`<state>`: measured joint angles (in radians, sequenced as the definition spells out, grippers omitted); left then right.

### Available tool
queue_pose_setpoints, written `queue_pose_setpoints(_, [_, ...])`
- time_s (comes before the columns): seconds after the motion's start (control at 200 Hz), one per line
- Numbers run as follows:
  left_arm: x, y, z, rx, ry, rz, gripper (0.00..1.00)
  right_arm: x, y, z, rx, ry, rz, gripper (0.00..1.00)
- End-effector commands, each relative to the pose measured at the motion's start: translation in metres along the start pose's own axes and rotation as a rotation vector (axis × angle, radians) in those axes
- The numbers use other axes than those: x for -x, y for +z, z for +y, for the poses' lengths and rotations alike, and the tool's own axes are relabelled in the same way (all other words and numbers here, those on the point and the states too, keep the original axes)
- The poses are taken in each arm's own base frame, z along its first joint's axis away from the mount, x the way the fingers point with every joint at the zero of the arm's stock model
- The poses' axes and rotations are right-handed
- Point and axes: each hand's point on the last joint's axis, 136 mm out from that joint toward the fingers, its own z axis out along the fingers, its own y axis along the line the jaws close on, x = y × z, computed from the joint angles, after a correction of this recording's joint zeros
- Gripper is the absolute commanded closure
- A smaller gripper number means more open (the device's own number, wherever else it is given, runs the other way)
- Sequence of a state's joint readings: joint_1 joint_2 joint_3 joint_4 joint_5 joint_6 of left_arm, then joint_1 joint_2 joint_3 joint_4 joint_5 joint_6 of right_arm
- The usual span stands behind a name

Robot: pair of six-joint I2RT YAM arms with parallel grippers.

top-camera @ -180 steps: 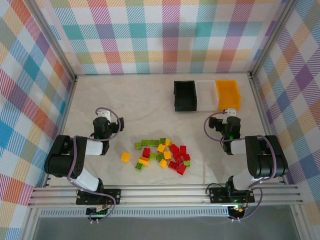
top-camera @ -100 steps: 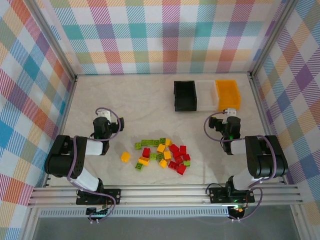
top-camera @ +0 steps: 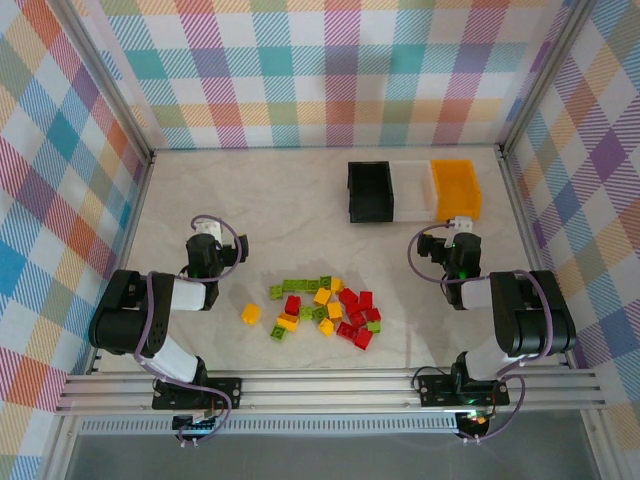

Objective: Sort the legos into containers by color

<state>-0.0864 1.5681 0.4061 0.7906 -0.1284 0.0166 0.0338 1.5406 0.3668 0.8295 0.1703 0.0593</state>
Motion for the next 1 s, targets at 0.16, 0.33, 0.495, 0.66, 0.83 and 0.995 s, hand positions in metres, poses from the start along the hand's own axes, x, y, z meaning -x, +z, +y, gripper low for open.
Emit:
queue_pose_setpoints(0.16, [0.064, -0.023, -0.001, 0.042, 0.003, -0.039, 0.0, 0.048, -0.005, -0.003, -0.048, 0.012, 0.049, 0.0])
queue_pose_setpoints(0.33, [0.115, -0.048, -0.005, 0.009, -0.168, -0.188, 0.0, 0.077, -0.021, -0.022, -0.189, 0.124, 0.061, 0.0])
queue_pose_setpoints(0.495, [0.108, -0.054, 0.04, 0.314, -0.665, -0.011, 0.0, 0.07, -0.044, -0.064, -0.461, 0.637, 0.058, 0.0])
queue_pose_setpoints(0.66, [0.128, -0.058, 0.025, 0.216, -0.667, -0.001, 0.0, 0.095, -0.025, -0.012, -0.081, 0.551, 0.053, 0.0])
queue_pose_setpoints(0.83, [0.134, -0.071, 0.002, 0.07, -0.731, 0.07, 0.0, 0.109, -0.022, 0.028, 0.113, 0.449, 0.2, 0.0])
queue_pose_setpoints(0.995, [0.146, -0.076, -0.025, -0.08, -0.758, 0.078, 0.0, 0.102, 0.005, 0.064, 0.196, 0.324, 0.361, 0.01])
